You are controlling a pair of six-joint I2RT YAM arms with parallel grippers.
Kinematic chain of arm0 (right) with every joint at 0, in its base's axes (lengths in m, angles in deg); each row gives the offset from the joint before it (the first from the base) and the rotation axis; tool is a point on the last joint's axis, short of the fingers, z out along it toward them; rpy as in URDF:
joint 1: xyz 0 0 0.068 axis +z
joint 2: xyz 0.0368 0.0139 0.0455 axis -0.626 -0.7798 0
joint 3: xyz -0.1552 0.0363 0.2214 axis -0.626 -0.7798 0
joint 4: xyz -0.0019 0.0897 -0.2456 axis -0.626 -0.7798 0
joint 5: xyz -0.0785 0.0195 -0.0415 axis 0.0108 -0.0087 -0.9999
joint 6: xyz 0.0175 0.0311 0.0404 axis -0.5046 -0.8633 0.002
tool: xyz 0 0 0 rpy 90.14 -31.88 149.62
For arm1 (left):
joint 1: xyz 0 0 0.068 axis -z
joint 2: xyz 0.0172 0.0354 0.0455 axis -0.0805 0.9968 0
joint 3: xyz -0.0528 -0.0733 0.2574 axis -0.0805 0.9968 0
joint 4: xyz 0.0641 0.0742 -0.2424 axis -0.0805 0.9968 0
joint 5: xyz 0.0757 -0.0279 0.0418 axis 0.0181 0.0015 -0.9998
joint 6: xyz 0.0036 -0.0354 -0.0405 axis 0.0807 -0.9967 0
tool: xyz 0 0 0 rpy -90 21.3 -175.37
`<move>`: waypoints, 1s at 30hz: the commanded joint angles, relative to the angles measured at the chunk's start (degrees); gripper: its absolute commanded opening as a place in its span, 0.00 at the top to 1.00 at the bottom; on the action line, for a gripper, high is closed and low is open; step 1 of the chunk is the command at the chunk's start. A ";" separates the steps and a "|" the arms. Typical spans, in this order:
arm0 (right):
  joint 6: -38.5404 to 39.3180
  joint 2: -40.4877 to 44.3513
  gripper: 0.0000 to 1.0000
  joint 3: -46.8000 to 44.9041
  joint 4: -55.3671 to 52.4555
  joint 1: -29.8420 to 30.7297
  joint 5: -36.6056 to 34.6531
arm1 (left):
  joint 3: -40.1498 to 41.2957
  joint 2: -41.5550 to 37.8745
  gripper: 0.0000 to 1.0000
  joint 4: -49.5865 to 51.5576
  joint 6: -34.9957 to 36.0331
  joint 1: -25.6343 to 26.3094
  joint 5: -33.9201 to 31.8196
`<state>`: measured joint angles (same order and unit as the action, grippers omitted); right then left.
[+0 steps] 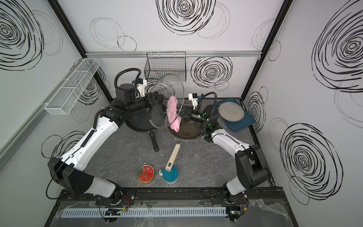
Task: Wipe the pot lid with a cloth
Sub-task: Wipe the pot lid.
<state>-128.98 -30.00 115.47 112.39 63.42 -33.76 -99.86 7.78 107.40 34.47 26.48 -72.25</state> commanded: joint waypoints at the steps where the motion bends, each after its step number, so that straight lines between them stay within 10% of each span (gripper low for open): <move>1: 0.97 0.89 1.00 2.04 -0.48 -1.76 1.05 | -1.47 -4.89 1.00 -9.29 1.24 0.83 1.52; 30: -4.59 -17.50 1.00 21.13 8.25 -1.88 2.82 | -0.20 -4.37 1.00 -9.07 1.17 5.73 2.56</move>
<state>-132.15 -46.28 133.96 116.24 60.62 -31.62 -97.87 6.71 109.68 35.70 31.99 -71.77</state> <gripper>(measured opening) 0.050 0.345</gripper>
